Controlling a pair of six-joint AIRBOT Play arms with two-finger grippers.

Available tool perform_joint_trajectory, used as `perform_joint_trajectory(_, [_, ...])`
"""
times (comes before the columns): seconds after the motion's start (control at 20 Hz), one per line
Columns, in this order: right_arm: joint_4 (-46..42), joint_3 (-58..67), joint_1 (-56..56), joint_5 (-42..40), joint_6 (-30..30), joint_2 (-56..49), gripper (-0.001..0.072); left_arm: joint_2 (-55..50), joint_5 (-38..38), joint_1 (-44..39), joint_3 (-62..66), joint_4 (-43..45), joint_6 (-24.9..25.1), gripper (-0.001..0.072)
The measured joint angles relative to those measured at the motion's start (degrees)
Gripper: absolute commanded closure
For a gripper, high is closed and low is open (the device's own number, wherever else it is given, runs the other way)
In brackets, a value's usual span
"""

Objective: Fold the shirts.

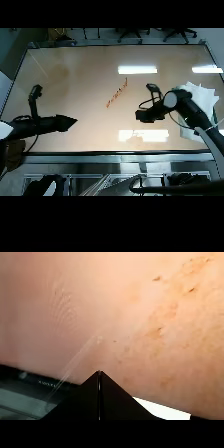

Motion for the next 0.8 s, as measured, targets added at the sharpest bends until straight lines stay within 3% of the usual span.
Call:
perform_joint_trajectory(0.3, [0.37,-5.2,4.85,-4.61,0.0,0.66,0.0689,0.33,2.03,-5.29,-4.13,-0.07,0.17,0.0694])
perform_joint_trajectory(0.8, [2.08,-5.97,5.53,-5.51,0.0,0.7,0.0689,0.35,2.21,-6.36,-4.7,-0.11,0.2,0.0694])
